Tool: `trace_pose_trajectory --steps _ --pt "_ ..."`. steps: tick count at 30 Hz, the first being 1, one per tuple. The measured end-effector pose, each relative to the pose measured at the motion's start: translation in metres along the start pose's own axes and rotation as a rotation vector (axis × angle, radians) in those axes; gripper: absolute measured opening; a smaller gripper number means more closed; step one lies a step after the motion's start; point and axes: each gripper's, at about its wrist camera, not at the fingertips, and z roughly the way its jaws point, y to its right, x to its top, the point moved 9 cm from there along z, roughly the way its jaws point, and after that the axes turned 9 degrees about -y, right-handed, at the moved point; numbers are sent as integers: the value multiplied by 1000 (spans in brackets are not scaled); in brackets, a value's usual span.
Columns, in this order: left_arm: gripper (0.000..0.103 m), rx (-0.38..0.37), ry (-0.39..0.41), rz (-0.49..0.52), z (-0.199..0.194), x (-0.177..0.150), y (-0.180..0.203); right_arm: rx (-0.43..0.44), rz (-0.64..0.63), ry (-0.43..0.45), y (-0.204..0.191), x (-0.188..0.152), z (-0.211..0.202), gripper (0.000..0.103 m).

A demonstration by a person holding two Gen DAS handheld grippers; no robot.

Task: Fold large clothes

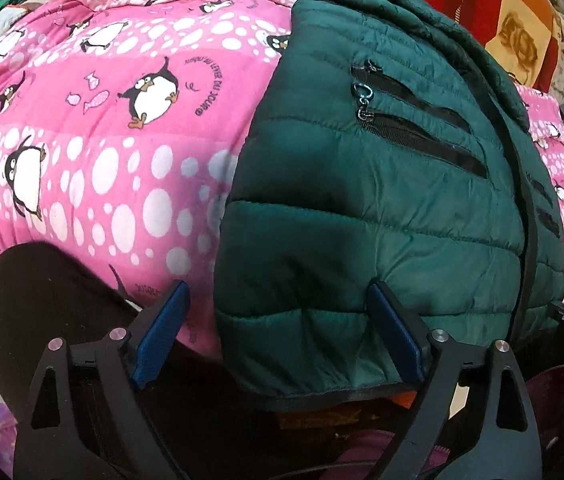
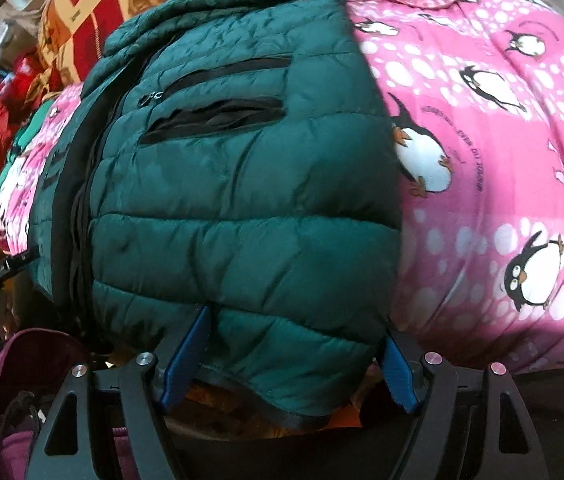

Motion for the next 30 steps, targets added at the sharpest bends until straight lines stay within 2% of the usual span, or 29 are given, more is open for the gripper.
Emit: trace_pose_trajectory --steps 9,11,12,14,15,16,17,18,20,23,26,30 --pt "90 -7 10 1 2 0 4 24 -17 24 -9 7 -4 74" --pt "90 -14 14 -1 4 0 4 18 -41 37 -9 9 -4 66" --pt "90 -18 16 -1 4 0 4 3 -51 41 -8 9 -4 57" --pt "88 -25 16 9 3 -1 6 5 -49 58 -9 10 -4 50" --pt "84 -32 18 18 2 -1 8 3 -58 63 -13 11 -4 44" --pt "72 -42 20 30 1 -2 11 -2 -71 68 -14 11 -4 39" --pt "63 -40 26 41 -1 -2 13 -8 -89 77 -18 12 -6 37" --pt "58 -29 38 52 -3 -3 16 -12 -99 82 -20 14 -7 32" --pt "38 -5 58 84 -7 -4 23 -21 -124 96 -24 15 -11 28" --pt "22 18 89 96 -16 -2 27 -11 -140 120 -27 19 -21 23" --pt "15 -20 96 76 -27 1 27 2 -150 161 -30 25 -38 21" --pt "12 -52 135 70 -47 8 33 11 -162 214 -35 35 -56 21"
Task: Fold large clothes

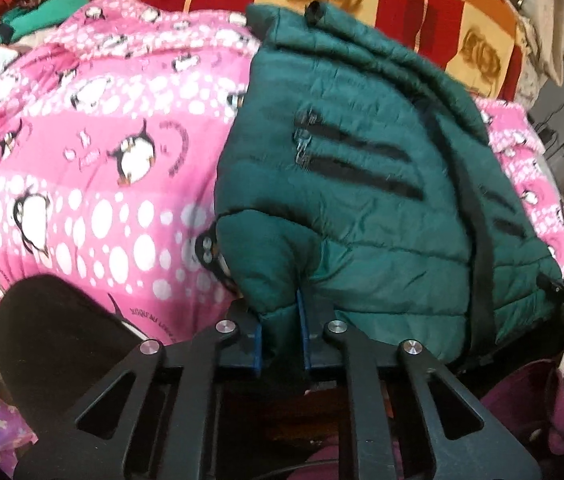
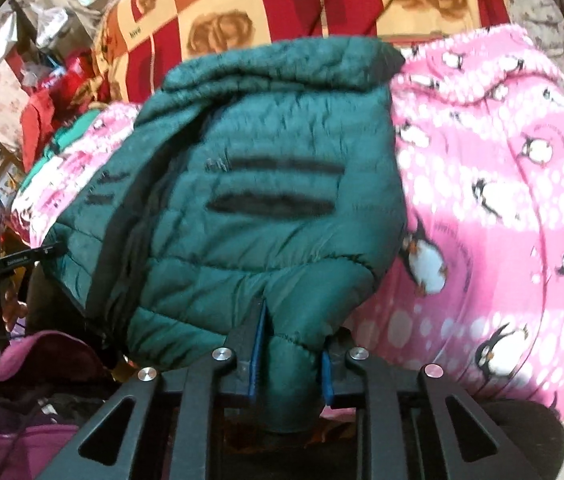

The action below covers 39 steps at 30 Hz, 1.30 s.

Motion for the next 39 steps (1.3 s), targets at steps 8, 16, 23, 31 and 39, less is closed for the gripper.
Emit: trace_pose_trajectory --steps 8,16,23,31,39 --pt "11 -41 147 -16 -46 36 9 -5 15 123 4 37 -27 21" --pt "11 -57 265 -34 -69 86 17 -18 28 217 11 77 -44 21" --pt "11 -45 330 -49 -78 130 21 -26 60 301 24 123 -56 21" --pt "11 -5 425 -55 -86 175 32 -67 63 366 30 168 -58 21" --pt "11 16 458 -86 -77 212 34 -93 78 369 43 199 -50 21"
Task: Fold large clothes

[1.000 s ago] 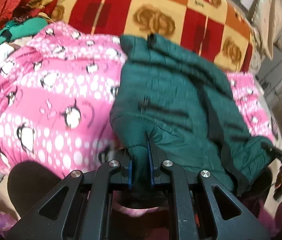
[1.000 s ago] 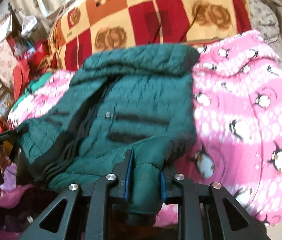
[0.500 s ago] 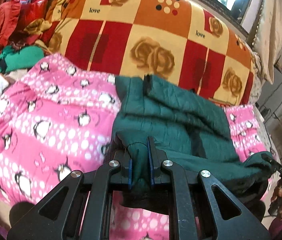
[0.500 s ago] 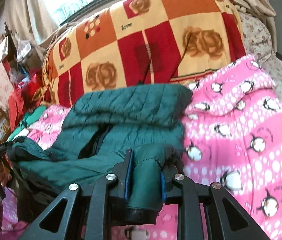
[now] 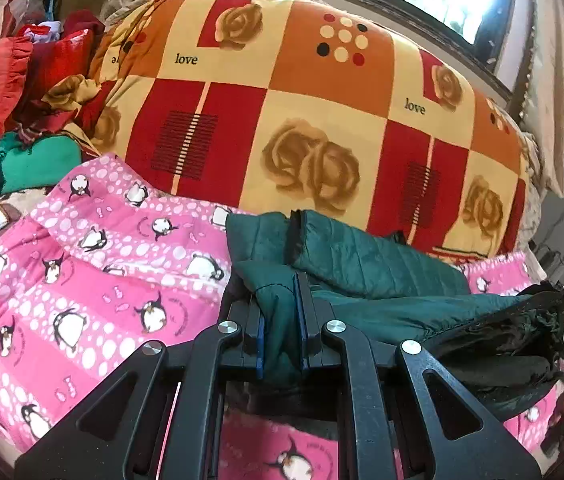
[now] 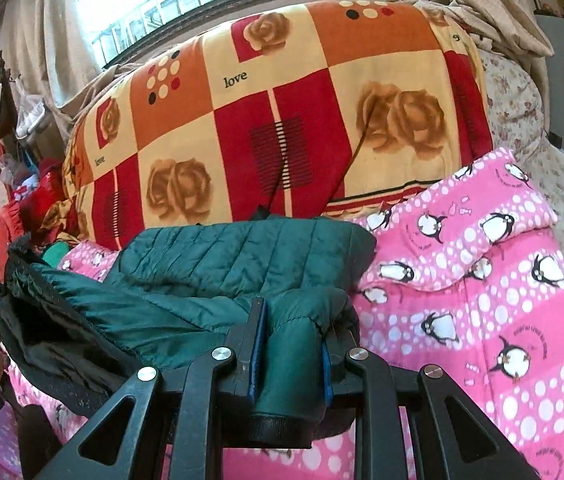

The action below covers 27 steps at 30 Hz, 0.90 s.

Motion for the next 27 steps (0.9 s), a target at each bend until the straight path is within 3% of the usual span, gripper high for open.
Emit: trace_pose_trajectory --steps 16,27 --pt "11 100 8 -38 68 67 2 -85 29 -8 20 69 55 21" --pt "12 170 -96 -112 154 84 -21 -123 49 -63 28 106 129 21"
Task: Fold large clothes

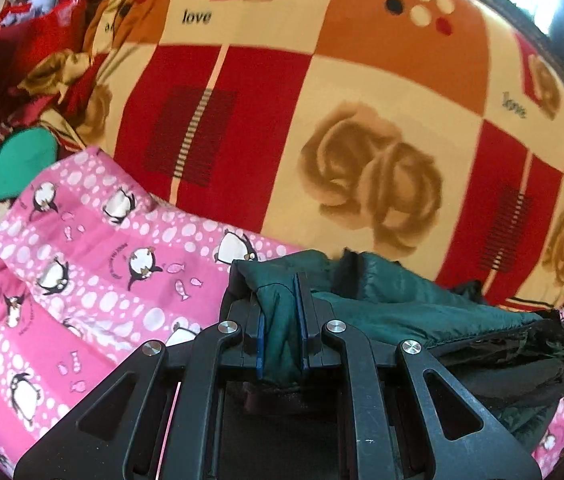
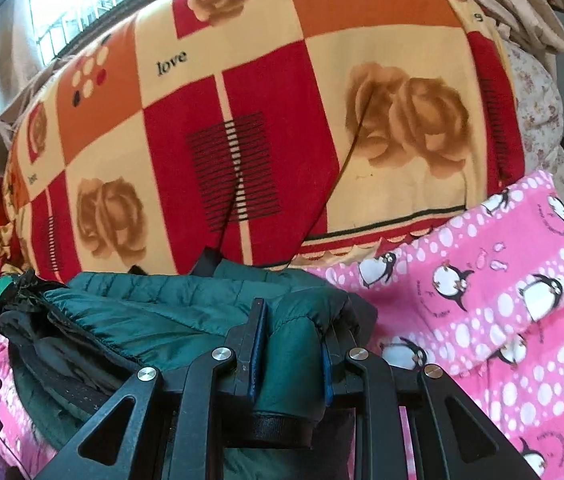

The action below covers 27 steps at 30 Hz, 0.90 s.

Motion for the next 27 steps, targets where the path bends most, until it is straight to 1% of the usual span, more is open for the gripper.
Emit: trace_pose_trajectory --steps 3,5,7,10,11,13,15,16,17,18,19,20,23,24,25,27 --pt "13 30 -29 -3 23 -1 -1 -9 36 -22 5 4 27 21" --pt "14 31 -38 -5 33 -2 -1 -14 73 -42 11 2 49 21" --pt "14 8 -48 -25 41 -3 -4 -24 83 -45 13 0 63 21" --pt "19 -41 -58 -59 47 -1 -6 -35 83 -58 13 -3 80 21" --pt "21 -58 -67 -61 48 0 -6 -27 93 -63 13 -3 86 23" --pt "25 -83 -73 -58 46 1 -5 2 129 -66 15 -2 94 24" --pt "36 -118 -67 -61 38 2 -5 21 150 -63 16 0 96 26" --pt "52 -134 -51 -63 31 3 -6 33 157 -65 16 1 95 27" --pt "75 -128 -29 -65 23 5 -8 39 160 -67 16 2 94 28" --pt "82 -125 16 -66 11 7 -11 50 164 -64 15 2 90 29" --pt "85 -131 48 -67 2 9 -12 64 172 -54 16 3 84 31" --pt "85 -138 71 -62 -6 11 -12 80 185 -38 16 5 76 32" --pt "85 -138 72 -35 -16 9 -10 133 209 9 17 6 53 42" --pt "85 -139 71 -32 -17 8 -10 137 207 19 16 6 47 49" --pt "85 -141 69 -28 -18 6 -7 129 204 40 16 6 38 59" --pt "85 -147 65 -17 -18 2 -3 104 191 98 15 9 18 68"
